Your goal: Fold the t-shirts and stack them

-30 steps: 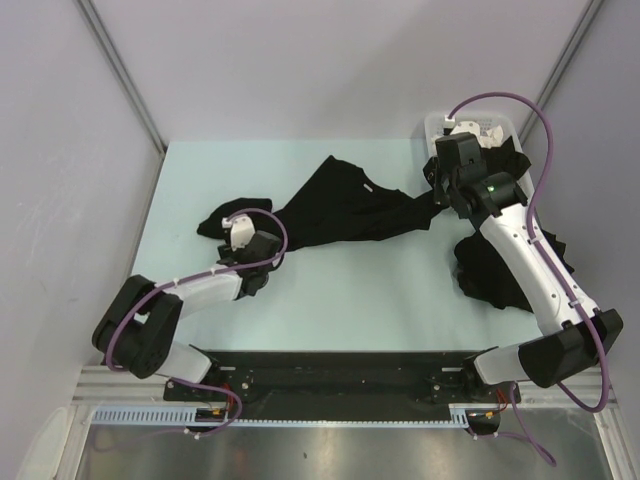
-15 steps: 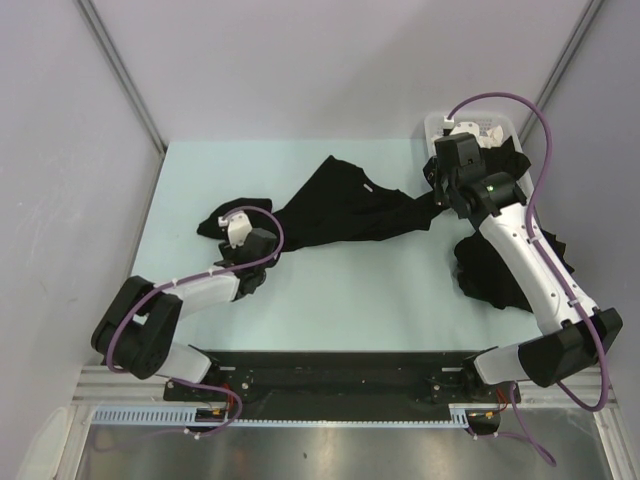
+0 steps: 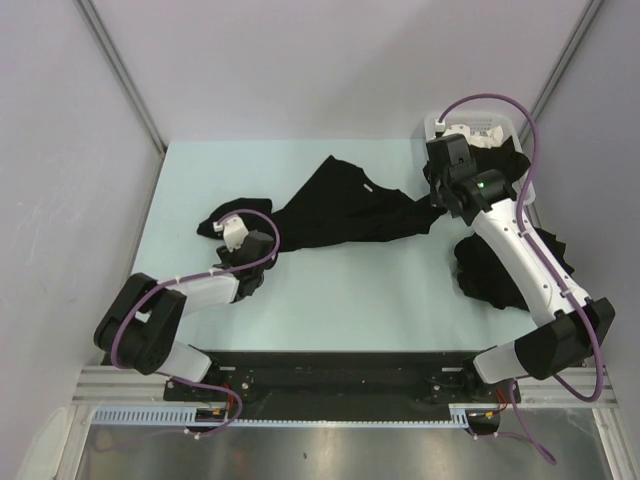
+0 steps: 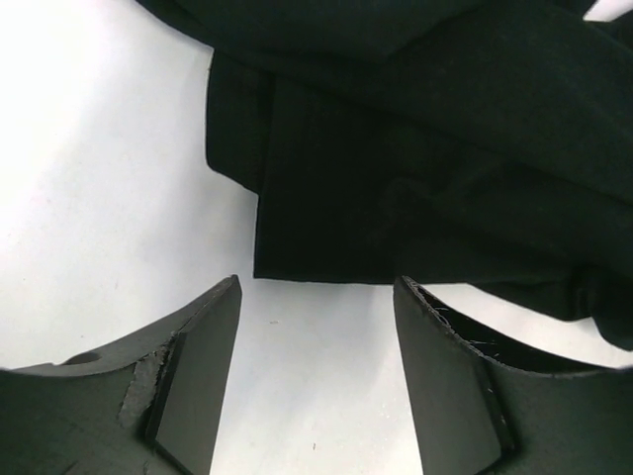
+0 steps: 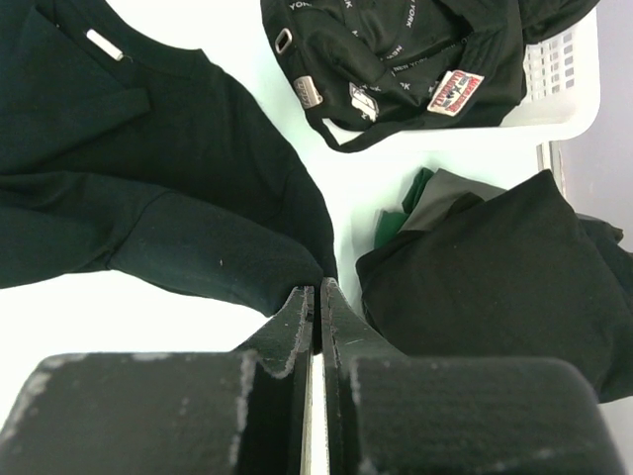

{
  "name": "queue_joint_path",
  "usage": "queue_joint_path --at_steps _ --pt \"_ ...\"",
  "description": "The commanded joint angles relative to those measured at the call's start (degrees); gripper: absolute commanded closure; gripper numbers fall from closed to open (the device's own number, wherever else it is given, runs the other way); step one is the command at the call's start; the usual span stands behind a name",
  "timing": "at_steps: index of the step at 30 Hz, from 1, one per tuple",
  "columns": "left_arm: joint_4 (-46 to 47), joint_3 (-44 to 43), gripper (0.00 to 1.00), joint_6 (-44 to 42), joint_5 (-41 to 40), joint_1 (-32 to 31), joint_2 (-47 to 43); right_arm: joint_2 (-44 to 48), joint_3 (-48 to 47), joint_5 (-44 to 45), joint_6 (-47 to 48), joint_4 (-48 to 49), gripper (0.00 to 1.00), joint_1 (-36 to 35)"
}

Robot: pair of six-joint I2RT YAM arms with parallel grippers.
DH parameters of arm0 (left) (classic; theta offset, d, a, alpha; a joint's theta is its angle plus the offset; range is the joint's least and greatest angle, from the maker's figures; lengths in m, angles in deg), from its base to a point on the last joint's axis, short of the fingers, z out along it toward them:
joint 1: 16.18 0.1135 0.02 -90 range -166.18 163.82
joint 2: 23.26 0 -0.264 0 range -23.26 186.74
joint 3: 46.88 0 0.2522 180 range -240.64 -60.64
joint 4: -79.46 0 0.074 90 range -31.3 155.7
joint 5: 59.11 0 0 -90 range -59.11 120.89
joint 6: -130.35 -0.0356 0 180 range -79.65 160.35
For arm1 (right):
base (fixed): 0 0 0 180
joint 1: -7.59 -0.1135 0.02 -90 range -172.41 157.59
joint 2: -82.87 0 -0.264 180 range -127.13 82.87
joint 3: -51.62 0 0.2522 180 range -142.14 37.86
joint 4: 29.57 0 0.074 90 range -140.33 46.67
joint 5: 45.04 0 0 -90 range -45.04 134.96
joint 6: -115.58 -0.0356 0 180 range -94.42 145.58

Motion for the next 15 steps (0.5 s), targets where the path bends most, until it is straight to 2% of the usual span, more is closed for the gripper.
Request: queue_joint_path --at_steps 1,5,10,15 --pt "0.52 -1.89 0.32 1.90 -0.85 1.99 0.41 0.46 -1.99 2.03 0.69 -0.71 1.00 -0.13" --pt "0.52 -1.89 0.34 2.52 -0.23 2.88 0.49 0.37 -2.43 2.12 0.69 -0.71 1.00 -0.13" --pt "1.31 -1.63 0.41 3.13 0.30 3.23 0.76 0.37 -2.52 2.12 0.77 -1.07 1.00 -0.13" --pt "-1.32 -3.65 0.44 3.66 1.00 3.32 2.25 0.20 -2.78 2.12 0.69 -1.33 1.00 -0.13"
